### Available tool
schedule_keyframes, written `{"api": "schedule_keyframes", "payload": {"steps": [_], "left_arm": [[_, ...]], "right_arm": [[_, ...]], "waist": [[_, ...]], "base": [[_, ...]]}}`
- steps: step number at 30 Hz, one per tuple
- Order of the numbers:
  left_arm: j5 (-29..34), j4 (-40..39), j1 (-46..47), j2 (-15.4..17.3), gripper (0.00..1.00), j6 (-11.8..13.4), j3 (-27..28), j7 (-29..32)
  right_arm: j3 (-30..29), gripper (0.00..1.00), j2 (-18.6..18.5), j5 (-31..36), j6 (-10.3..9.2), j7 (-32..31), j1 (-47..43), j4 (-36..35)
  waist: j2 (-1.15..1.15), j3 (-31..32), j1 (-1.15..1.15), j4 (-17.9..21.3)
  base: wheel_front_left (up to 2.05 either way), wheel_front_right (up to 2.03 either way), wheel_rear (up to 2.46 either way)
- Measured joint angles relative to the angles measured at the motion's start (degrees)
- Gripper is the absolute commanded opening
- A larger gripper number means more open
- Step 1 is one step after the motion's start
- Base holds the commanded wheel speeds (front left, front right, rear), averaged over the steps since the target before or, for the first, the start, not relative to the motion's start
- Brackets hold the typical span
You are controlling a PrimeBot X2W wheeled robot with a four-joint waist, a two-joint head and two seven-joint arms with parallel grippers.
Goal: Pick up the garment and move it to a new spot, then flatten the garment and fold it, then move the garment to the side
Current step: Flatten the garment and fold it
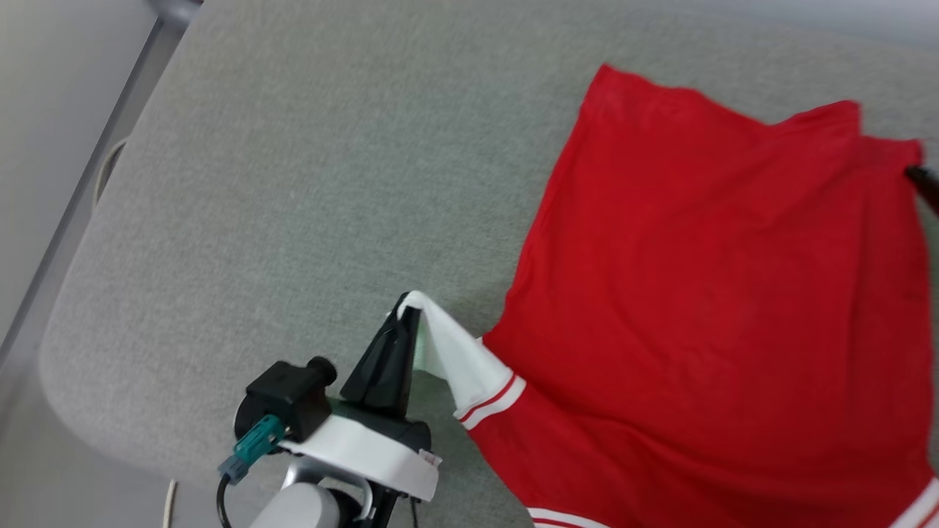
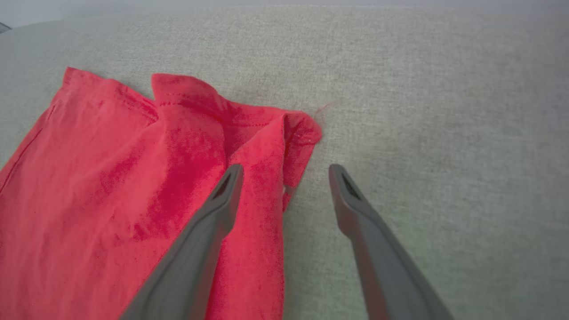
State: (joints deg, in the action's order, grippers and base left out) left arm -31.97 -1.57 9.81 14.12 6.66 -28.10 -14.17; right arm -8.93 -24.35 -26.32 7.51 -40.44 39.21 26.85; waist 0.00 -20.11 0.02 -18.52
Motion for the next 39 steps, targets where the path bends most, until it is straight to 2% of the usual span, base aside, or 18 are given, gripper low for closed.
{"api": "schedule_keyframes", "payload": {"steps": [6, 12, 13, 14, 15, 21, 28, 33, 39], "left_arm": [[0.74, 0.18, 2.52, -2.15, 0.0, -1.76, -0.65, -0.57], [1.16, 1.44, 2.61, -3.79, 0.0, -2.77, 0.0, -0.73], [1.4, 1.63, 2.61, -3.92, 0.0, -3.02, 0.12, -0.73], [1.52, 1.76, 2.61, -4.04, 0.0, -3.16, 0.31, -0.73], [1.58, 1.92, 2.61, -4.23, 0.0, -3.34, 0.42, -0.73], [2.57, 2.96, 2.43, -5.14, 0.0, -4.14, 1.78, -0.74], [2.98, 5.57, 0.58, -4.37, 0.0, -4.15, 3.47, -0.75], [2.36, 7.35, -0.71, -3.1, 0.0, -3.63, 4.8, -0.54], [0.78, 9.32, -3.65, 0.01, 0.0, -2.94, 6.77, 1.55]], "right_arm": [[1.64, 1.0, -2.12, 1.91, 0.0, -5.6, 6.24, 2.88], [1.68, 1.0, -3.14, 3.66, 0.0, -11.33, 7.53, 5.56], [1.23, 0.68, -3.3, 3.69, 0.01, -12.16, 7.54, 5.9], [0.75, 0.28, -3.34, 3.69, 0.03, -12.82, 7.55, 6.3], [0.38, 0.0, -3.37, 3.69, 0.03, -13.34, 7.55, 6.56], [-0.65, 0.0, -3.54, 3.6, 0.0, -14.1, 7.17, 6.68], [0.9, 0.0, -4.44, 2.41, 0.02, -12.23, 4.35, 3.99], [0.18, 0.0, -5.5, 0.84, 0.01, -11.01, -1.01, 0.25], [-3.37, 0.0, -4.14, -0.55, 0.01, -7.97, -13.35, -5.94]], "waist": [[0.0, -4.73, 0.0, -3.58], [0.0, -7.57, -0.02, -6.0], [0.0, -7.75, -0.02, -6.22], [0.0, -7.86, -0.02, -6.4], [0.0, -7.9, -0.03, -6.53], [0.0, -7.15, -0.02, -6.31], [0.0, -3.62, -0.02, -4.48], [0.0, -0.6, -0.02, -1.54], [0.0, 3.39, -0.02, 3.22]], "base": [[0.0, 0.0, 0.0], [0.0, 0.0, 0.0], [0.0, 0.0, 0.0], [0.0, 0.0, 0.0], [0.0, 0.0, 0.0], [0.0, 0.0, 0.0], [0.0, 0.0, 0.0], [0.0, 0.0, 0.0], [0.0, 0.0, 0.0]]}}
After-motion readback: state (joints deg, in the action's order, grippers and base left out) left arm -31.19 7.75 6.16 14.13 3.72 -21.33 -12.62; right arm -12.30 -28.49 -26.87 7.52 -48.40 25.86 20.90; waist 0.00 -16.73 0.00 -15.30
